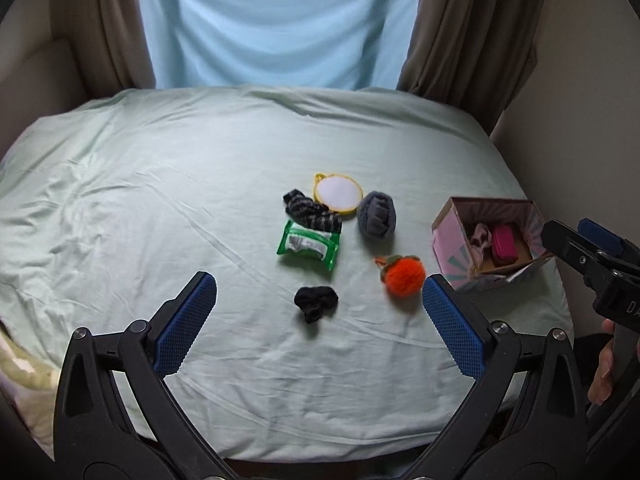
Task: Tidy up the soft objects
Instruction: 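Grasp the black sock with the left tool while the right tool grasps the orange pompom, then carry the sock and pompom over the cardboard box with both tools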
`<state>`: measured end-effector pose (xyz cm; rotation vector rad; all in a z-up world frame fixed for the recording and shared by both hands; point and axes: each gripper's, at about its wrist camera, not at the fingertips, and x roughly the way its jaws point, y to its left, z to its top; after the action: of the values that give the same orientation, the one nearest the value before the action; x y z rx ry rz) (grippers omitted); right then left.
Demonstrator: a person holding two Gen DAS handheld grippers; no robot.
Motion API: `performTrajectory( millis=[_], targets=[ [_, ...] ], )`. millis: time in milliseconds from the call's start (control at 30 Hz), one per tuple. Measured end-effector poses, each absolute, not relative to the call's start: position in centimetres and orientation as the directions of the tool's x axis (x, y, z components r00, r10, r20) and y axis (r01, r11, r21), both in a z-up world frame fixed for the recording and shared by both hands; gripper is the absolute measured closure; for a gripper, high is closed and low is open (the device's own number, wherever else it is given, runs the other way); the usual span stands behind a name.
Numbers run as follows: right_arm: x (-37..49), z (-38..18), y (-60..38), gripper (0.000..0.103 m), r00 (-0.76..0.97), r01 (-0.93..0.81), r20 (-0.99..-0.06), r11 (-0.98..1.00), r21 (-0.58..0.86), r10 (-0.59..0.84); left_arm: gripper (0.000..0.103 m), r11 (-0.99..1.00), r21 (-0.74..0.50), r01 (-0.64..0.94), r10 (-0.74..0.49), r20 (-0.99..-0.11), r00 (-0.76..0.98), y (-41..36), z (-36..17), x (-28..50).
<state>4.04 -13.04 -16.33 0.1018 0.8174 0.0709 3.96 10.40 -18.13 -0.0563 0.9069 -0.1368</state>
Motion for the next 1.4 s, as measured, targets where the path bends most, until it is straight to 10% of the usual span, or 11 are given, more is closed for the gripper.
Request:
performTrajectory(
  millis=[633,1067,1400],
  targets=[
    [8.6,-38.8,-12.4,0.001,0.623,-0.068,-0.773,0.993,0.099,0.119,0.009,0.996,-0.049,0.075,-0.084,-0.795,0.6,7.0,-41.7,7.4],
    [12.8,-46.0,-13.8,0.015,0.626,-0.058,-0.775,0.996,0.065,0.087,0.022,1.0,-0.019,0.009,-0.02,-0.795,0.606,4.9,-47.2,11.1],
    [15.3,-46.7,-13.1,0.047,0.628,-0.107,-0.769,0.992,0.069,0.121,0.068,1.0,0.017,-0.024,0.027,-0.813,0.582,4.9,-48.0,12.7]
  ],
)
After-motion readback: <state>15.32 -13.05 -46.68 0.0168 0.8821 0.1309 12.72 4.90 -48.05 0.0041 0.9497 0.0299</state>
